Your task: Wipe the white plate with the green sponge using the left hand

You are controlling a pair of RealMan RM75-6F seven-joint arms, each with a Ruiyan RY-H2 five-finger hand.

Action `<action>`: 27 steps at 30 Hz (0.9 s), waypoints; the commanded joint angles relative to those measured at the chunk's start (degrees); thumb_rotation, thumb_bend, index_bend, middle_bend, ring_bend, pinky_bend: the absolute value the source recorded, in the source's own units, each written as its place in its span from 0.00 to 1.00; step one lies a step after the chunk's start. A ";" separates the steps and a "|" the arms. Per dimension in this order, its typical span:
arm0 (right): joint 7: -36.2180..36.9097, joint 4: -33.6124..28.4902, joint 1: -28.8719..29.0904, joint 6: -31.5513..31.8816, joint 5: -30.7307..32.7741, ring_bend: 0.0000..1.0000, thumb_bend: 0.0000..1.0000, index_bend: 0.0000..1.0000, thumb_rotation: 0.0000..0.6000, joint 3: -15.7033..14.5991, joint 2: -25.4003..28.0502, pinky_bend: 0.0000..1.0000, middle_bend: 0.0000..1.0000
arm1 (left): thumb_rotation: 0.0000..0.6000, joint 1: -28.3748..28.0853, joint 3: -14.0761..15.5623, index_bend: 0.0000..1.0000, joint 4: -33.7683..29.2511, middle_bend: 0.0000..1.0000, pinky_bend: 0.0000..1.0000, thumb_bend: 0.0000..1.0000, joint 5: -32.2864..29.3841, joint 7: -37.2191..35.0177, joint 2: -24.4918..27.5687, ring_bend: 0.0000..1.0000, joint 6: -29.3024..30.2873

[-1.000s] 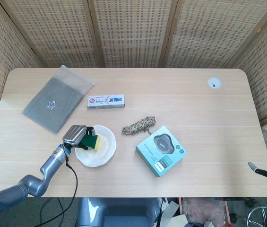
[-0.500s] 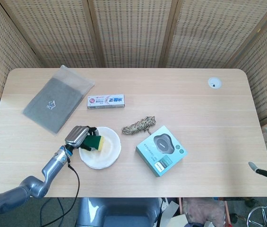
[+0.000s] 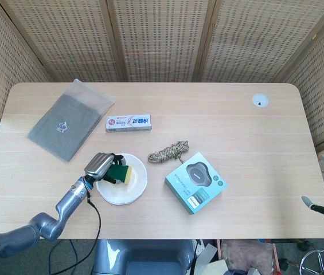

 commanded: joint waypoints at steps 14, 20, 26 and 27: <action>0.36 -0.11 -0.15 0.26 -0.19 0.00 0.00 0.05 1.00 -0.02 0.21 0.00 0.00 | 1.00 0.55 0.12 0.59 2.73 0.53 0.50 0.18 0.99 -3.24 -1.03 0.43 1.70; 0.52 -0.09 -0.13 0.14 -0.30 0.00 0.00 0.05 1.00 -0.09 0.28 0.00 0.00 | 1.00 -0.35 -1.17 0.59 -1.53 0.53 0.50 0.18 1.19 -1.76 0.78 0.43 2.90; 0.66 0.02 -0.11 0.05 -0.12 0.00 0.00 0.05 1.00 -0.03 0.29 0.00 0.00 | 1.00 -0.70 -1.51 0.59 -2.21 0.53 0.50 0.18 -0.30 0.12 -0.14 0.43 1.00; 0.68 0.04 -0.13 0.06 -0.13 0.00 0.00 0.05 1.00 -0.04 0.30 0.00 0.00 | 1.00 -0.71 -1.43 0.59 -1.91 0.53 0.50 0.18 -0.45 0.38 -0.44 0.43 0.70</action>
